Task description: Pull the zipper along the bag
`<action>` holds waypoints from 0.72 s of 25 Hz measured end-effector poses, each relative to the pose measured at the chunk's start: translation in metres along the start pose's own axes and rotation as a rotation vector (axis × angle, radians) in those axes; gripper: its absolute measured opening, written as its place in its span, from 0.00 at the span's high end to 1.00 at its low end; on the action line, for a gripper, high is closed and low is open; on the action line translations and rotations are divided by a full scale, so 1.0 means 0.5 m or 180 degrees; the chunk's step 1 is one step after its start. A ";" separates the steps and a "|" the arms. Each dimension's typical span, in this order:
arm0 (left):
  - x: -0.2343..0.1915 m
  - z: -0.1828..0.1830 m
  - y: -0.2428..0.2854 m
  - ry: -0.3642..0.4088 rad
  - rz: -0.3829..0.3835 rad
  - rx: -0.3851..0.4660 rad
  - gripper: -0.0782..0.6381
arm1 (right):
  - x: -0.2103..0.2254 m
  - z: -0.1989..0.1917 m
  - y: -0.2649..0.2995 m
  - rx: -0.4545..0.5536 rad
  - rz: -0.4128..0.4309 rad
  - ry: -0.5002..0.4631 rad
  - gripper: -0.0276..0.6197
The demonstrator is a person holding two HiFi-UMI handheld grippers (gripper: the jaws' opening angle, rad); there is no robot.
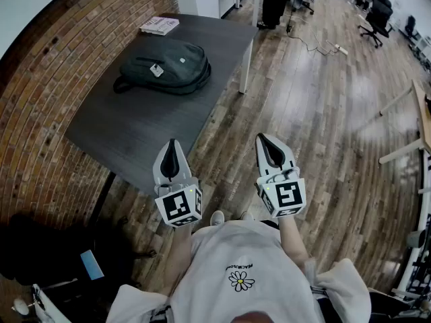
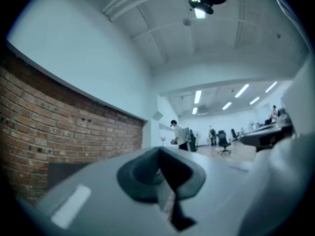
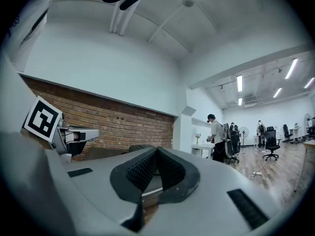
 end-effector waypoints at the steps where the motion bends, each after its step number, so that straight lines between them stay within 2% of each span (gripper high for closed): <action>1: 0.004 -0.001 0.001 -0.0008 -0.0004 -0.0002 0.88 | 0.003 -0.002 -0.001 0.0001 0.0003 0.0000 0.96; 13: 0.078 0.000 0.004 0.0006 -0.0050 0.0010 0.88 | 0.062 -0.020 -0.035 -0.0058 0.0087 0.0047 0.96; 18: 0.119 -0.004 -0.014 0.0020 0.0016 0.0032 0.88 | 0.091 -0.036 -0.065 -0.0069 0.0138 0.0146 0.96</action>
Point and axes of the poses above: the fingertips, and each gripper's own axes: y forward along the fingers, x to its right, z out of its top, the point moved 9 cm from there along -y, backward along the fingers, and after that the axes turned 7 degrees about x, right-handed, at the moved point
